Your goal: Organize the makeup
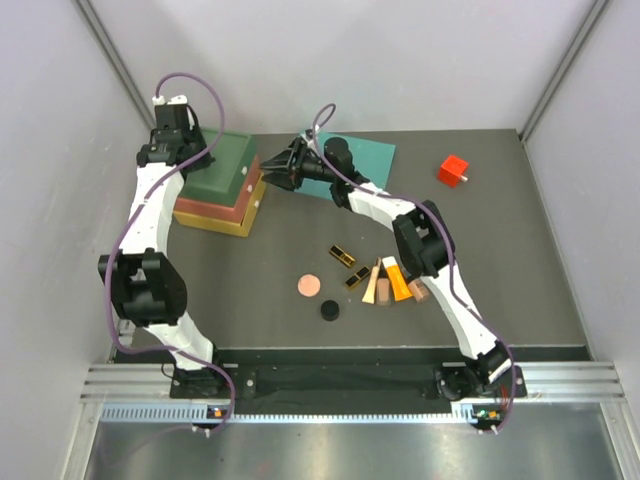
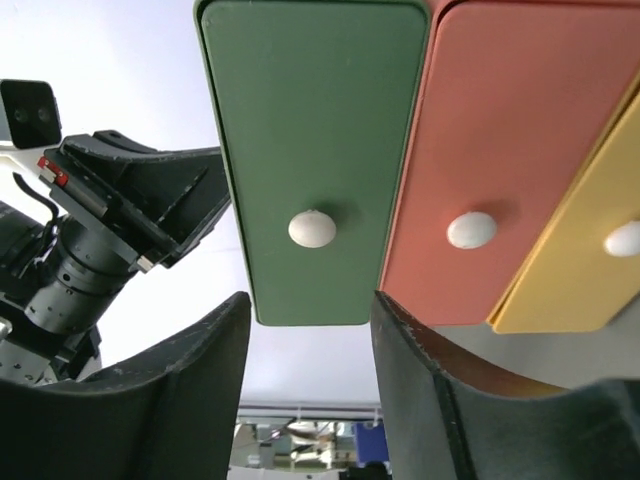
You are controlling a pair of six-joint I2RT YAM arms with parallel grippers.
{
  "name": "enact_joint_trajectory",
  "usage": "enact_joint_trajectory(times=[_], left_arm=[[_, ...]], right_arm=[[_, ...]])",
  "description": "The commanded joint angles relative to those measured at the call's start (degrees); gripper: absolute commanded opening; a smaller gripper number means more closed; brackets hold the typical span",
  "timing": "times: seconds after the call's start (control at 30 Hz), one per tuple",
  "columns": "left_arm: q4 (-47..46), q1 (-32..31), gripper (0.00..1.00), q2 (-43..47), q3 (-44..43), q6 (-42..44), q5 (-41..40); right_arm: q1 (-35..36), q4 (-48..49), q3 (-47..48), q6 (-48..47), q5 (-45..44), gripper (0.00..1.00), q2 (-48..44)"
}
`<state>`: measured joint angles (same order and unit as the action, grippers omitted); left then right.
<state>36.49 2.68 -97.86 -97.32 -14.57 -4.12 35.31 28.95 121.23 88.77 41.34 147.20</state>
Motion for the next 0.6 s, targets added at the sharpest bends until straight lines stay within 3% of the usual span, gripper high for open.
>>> enact_joint_trajectory(times=[0.0, 0.13, 0.57], left_arm=[[1.04, 0.4, 0.0, -1.1, -0.77, 0.42, 1.04], [1.13, 0.4, 0.0, -0.66, 0.11, 0.59, 0.69], [1.65, 0.4, 0.0, -0.57, 0.46, 1.65, 0.96]], right_arm=[[1.78, 6.03, 5.5, 4.3, 0.23, 0.48, 1.42], [2.39, 5.59, 7.18, 5.0, -0.56, 0.41, 2.48], [3.27, 3.13, 9.9, 7.38, -3.99, 0.36, 6.0]])
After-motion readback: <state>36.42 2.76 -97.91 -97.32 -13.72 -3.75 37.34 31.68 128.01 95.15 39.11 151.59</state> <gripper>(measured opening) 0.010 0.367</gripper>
